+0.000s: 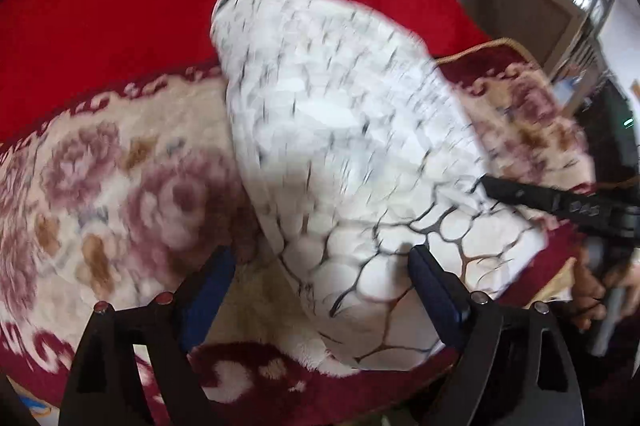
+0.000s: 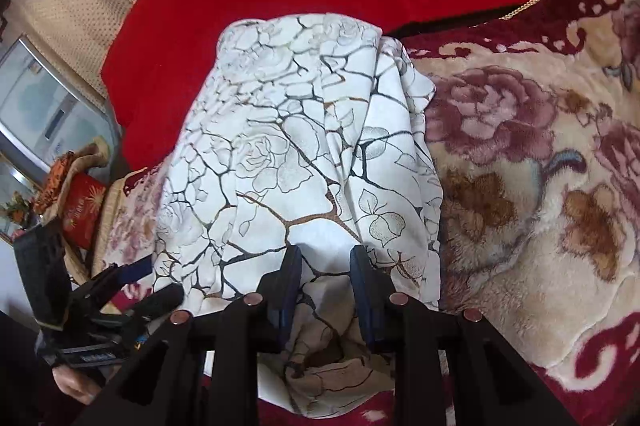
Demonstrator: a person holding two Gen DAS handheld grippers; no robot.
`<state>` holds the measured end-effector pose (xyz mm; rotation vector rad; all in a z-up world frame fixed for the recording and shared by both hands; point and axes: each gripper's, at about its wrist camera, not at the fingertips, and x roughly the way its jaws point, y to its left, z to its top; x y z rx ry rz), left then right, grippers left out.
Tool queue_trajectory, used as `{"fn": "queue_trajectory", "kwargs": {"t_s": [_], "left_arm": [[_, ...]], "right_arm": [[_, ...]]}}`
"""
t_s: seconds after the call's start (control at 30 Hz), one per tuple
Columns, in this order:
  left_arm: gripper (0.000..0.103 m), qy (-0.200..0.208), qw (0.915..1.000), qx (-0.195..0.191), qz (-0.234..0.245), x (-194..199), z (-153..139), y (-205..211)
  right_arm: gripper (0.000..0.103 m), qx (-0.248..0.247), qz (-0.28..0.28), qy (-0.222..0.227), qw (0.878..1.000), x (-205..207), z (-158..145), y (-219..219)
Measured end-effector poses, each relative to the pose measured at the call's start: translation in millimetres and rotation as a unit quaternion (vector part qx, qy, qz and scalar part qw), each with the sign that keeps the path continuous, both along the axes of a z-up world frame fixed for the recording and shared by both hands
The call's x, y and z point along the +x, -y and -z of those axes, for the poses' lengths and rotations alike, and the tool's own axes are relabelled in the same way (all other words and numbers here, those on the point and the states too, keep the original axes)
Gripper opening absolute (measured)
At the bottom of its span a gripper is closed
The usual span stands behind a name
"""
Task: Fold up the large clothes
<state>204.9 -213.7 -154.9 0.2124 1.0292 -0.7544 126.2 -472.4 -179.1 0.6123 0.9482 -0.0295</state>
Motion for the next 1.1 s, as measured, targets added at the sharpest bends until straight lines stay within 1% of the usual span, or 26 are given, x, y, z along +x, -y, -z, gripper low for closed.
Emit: {"fn": "queue_trajectory", "kwargs": {"t_s": [0.07,0.13,0.17,0.23,0.27,0.3,0.33,0.4,0.43,0.47,0.5,0.53,0.57,0.6,0.63,0.67,0.73,0.77,0.8,0.83,0.87,0.93,0.97,1.03,1.07,1.1], "left_arm": [[0.089,0.028,0.9996,-0.007,-0.004,17,-29,-2],[0.089,0.058,0.9982,-0.005,-0.014,41,-51,3],[0.089,0.079,0.9966,0.004,-0.026,58,-59,9],[0.089,0.109,0.9925,0.031,-0.046,90,-63,27],[0.089,0.117,0.9907,0.044,-0.053,111,-59,43],[0.089,0.121,0.9899,0.049,-0.055,123,-55,51],[0.089,0.123,0.9889,0.056,-0.061,141,-45,66],[0.089,0.115,0.9881,0.071,-0.074,165,-26,86],[0.09,0.104,0.9873,0.085,-0.085,176,-11,95],[0.09,0.083,0.9883,0.092,-0.088,187,9,106],[0.09,0.078,0.9883,0.098,-0.087,191,20,112],[0.09,0.082,0.987,0.11,-0.084,191,32,120],[0.09,0.087,0.9855,0.121,-0.08,190,40,126],[0.09,0.091,0.9849,0.124,-0.08,187,40,128],[0.09,0.094,0.9849,0.121,-0.08,185,37,127],[0.09,0.097,0.986,0.111,-0.079,181,31,122],[0.09,0.088,0.9887,0.09,-0.08,168,18,107],[0.09,0.081,0.9904,0.078,-0.08,156,9,94],[0.09,0.081,0.9913,0.069,-0.077,144,3,86],[0.09,0.089,0.992,0.057,-0.069,126,-4,75],[0.09,0.109,0.9913,0.047,-0.057,100,-15,61],[0.09,0.141,0.9879,0.046,-0.048,66,-24,46],[0.09,0.16,0.985,0.047,-0.046,43,-27,34],[0.09,0.179,0.982,0.042,-0.045,13,-29,19],[0.091,0.18,0.9823,0.037,-0.034,-5,-26,11],[0.091,0.183,0.9817,0.041,-0.031,-16,-22,7]], "right_arm": [[0.032,0.013,-0.011,0.002,1.0,4,-18,5],[0.032,0.032,-0.011,0.029,0.999,13,-40,18],[0.032,0.043,-0.006,0.041,0.998,22,-51,27],[0.032,0.054,0.001,0.052,0.997,40,-64,39],[0.032,0.053,0.007,0.052,0.997,55,-68,45],[0.032,0.048,0.013,0.05,0.997,70,-71,50],[0.032,0.047,0.021,0.052,0.997,90,-71,55],[0.032,0.061,0.029,0.048,0.997,120,-63,62],[0.032,0.069,0.035,0.039,0.996,139,-54,65],[0.032,0.072,0.042,0.033,0.996,152,-45,68],[0.033,0.074,0.051,0.026,0.996,164,-34,72],[0.032,0.073,0.058,0.008,0.996,177,-17,75],[0.031,0.066,0.065,-0.022,0.995,188,4,77],[0.031,0.067,0.068,-0.038,0.995,191,18,78],[0.031,0.079,0.069,-0.048,0.993,193,36,78],[0.031,0.081,0.07,-0.037,0.994,190,41,78],[0.031,0.081,0.07,-0.008,0.994,177,27,79],[0.031,0.084,0.07,0.001,0.994,169,19,78],[0.031,0.084,0.071,0.019,0.994,154,5,77],[0.032,0.079,0.067,0.03,0.994,143,-5,75],[0.032,0.071,0.058,0.041,0.995,130,-16,71],[0.032,0.052,0.029,0.059,0.996,99,-38,55],[0.032,0.04,0.013,0.065,0.997,81,-48,45],[0.032,0.01,0.005,0.063,0.998,43,-58,27],[0.032,0.002,-0.001,0.062,0.998,26,-59,18],[0.032,-0.001,-0.013,0.063,0.998,11,-59,9]]}}
